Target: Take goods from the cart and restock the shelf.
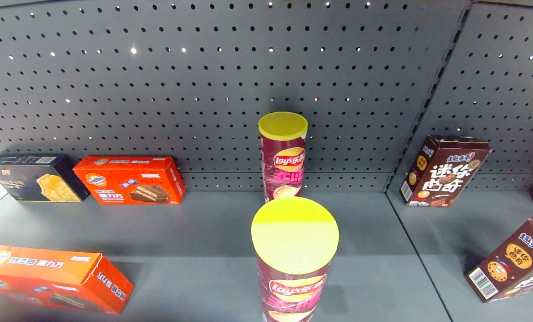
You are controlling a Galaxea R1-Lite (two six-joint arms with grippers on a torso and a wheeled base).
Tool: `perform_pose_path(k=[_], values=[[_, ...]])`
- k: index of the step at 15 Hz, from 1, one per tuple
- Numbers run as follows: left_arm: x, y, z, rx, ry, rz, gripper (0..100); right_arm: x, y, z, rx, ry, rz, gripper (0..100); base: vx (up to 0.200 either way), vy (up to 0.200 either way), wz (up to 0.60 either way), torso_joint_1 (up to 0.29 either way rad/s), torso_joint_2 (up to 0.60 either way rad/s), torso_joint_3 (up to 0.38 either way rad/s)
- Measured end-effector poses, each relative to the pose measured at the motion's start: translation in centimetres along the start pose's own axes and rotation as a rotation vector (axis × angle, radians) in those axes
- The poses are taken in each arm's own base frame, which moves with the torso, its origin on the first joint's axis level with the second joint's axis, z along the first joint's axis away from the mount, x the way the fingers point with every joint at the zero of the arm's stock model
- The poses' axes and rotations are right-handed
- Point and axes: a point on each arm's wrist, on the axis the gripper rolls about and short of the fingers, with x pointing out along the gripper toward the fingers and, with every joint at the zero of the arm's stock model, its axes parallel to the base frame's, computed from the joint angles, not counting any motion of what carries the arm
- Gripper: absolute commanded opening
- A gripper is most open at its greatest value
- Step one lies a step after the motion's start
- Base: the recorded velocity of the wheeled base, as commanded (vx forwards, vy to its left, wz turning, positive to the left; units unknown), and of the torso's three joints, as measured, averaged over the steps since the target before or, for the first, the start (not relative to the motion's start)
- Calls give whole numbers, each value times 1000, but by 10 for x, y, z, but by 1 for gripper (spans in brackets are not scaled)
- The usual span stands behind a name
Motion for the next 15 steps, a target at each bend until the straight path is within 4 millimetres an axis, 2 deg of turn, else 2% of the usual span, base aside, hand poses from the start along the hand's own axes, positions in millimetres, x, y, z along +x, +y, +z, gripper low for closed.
perform_pose_path(k=[3,4,15], values=[[0,0,0,0,0,0,100,0,0,0,0,0,0,100,0,0,0,0,0,0],[0,0,0,1,0,-2,100,0,0,0,0,0,0,100,0,200,0,7,7,2],[0,0,0,0,-1,-1,100,0,0,0,0,0,0,100,0,0,0,0,0,0]])
